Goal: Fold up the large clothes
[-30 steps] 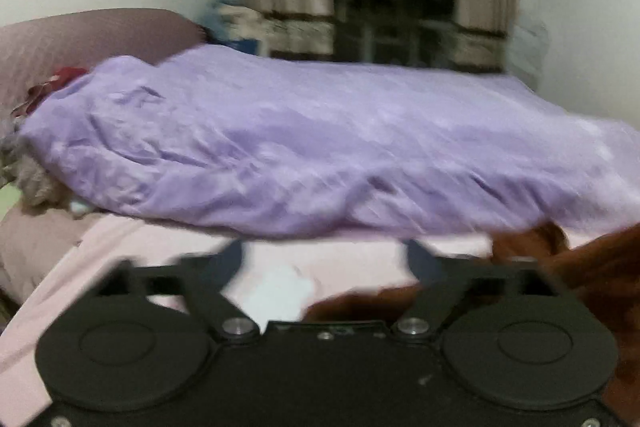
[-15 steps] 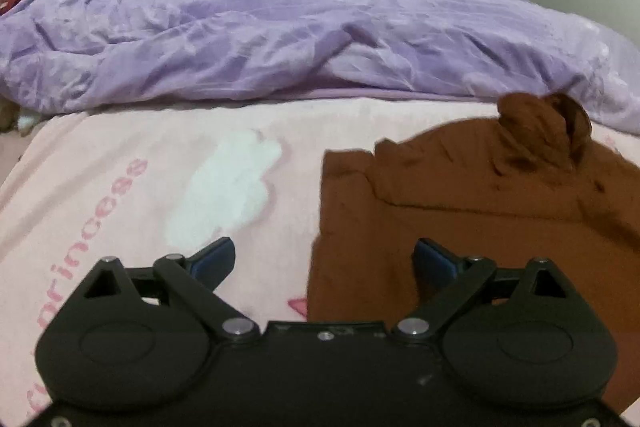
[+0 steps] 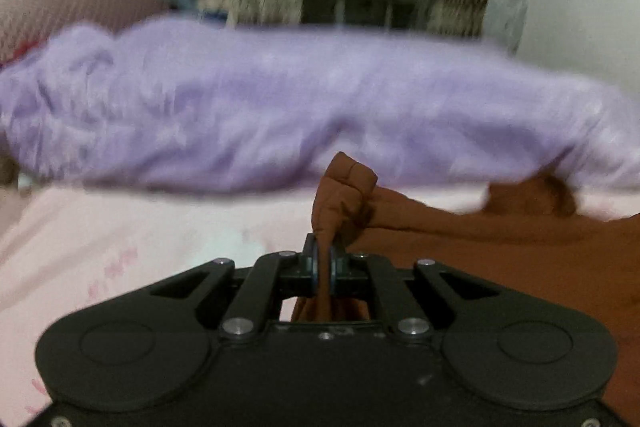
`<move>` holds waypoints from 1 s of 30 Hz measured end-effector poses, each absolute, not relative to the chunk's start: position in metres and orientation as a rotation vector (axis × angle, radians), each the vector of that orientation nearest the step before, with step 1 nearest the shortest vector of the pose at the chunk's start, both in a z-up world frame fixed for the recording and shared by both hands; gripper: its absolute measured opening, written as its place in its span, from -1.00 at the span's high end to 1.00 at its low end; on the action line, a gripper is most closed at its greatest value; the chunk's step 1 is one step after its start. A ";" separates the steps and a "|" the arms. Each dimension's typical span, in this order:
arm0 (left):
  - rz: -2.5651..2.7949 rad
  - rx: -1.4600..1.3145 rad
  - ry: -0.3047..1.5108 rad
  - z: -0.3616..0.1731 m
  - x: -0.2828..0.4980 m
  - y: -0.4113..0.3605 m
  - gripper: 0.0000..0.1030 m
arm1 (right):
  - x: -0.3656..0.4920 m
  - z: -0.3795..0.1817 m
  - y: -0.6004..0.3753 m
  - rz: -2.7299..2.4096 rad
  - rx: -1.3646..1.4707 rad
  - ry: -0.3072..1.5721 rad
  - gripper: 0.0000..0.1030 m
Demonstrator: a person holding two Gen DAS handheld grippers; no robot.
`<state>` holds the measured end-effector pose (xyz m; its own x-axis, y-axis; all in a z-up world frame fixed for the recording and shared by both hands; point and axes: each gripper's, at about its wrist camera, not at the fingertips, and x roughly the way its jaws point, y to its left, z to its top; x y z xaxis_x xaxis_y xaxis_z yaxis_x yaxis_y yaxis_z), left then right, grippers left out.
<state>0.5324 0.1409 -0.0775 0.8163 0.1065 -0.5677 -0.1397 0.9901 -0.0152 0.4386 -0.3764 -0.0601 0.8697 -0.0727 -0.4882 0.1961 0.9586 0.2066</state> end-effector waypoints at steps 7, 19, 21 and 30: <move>0.169 -0.007 0.653 -0.147 0.541 0.131 0.71 | 0.453 -0.122 -0.366 -0.217 0.210 0.559 0.61; 0.183 -0.015 0.692 -0.079 0.478 0.162 -0.90 | 0.379 -0.066 -0.402 -0.205 0.255 0.531 -0.70; 0.163 -0.017 0.707 -0.075 0.460 0.163 -0.90 | 0.363 -0.065 -0.408 -0.152 0.312 0.544 -0.76; 0.051 -0.095 0.838 -0.102 0.410 0.158 -1.00 | 0.337 -0.099 -0.411 -0.029 0.372 0.717 -0.81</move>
<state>0.4096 0.1583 -0.1020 0.6677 0.0076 -0.7444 -0.0826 0.9945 -0.0639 0.3368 -0.4106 -0.0985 0.7561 0.1000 -0.6468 0.1524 0.9342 0.3225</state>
